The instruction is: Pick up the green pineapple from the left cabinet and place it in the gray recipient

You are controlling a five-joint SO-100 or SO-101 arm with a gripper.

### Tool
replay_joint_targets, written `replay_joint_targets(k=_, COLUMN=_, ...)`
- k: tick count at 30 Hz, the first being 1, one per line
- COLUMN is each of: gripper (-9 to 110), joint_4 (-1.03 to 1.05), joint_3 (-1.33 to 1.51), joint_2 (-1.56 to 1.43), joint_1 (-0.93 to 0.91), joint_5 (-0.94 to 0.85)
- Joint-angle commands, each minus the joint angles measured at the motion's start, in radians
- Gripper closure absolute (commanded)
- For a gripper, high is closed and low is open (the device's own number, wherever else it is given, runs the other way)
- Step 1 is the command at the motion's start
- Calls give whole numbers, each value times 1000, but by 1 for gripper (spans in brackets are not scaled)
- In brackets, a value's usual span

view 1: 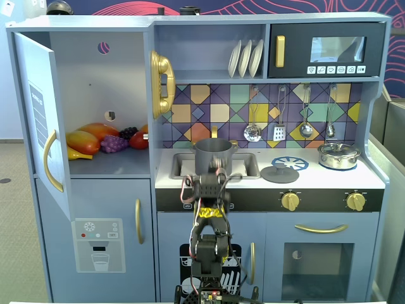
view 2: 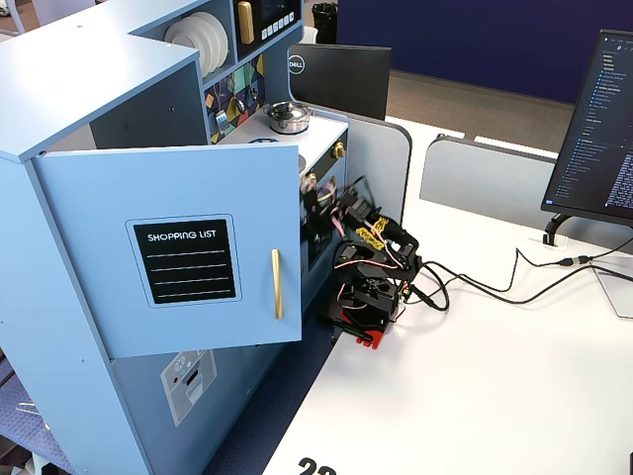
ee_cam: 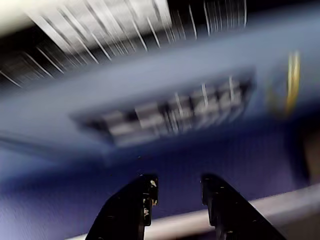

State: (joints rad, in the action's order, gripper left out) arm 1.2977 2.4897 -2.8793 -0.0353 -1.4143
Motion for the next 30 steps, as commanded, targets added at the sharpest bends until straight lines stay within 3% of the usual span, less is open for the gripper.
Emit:
replay_joint_targets(k=1, gripper=101, joint_4=-132, joint_3=213, joint_2=-49, joint_1=51, joint_5=17)
replay_joint_targets(k=5, gripper=101, joint_4=-221, joint_3=354, joint_2=-26, joint_1=67, joint_5=-97)
replay_joint_targets(k=13, gripper=101, joint_4=-316, joint_3=508, joint_2=-37, joint_1=58, joint_5=-163)
replay_joint_targets(k=17, gripper=101, joint_4=-250, joint_3=512, joint_2=-34, joint_1=18, joint_5=-258)
replay_joint_targets(k=25, gripper=101, joint_4=109, joint_3=512, joint_2=-213, joint_1=11, joint_5=-189)
replay_joint_targets(k=30, gripper=101, joint_4=229, joint_3=512, joint_2=-296, joint_1=-5, joint_5=-101)
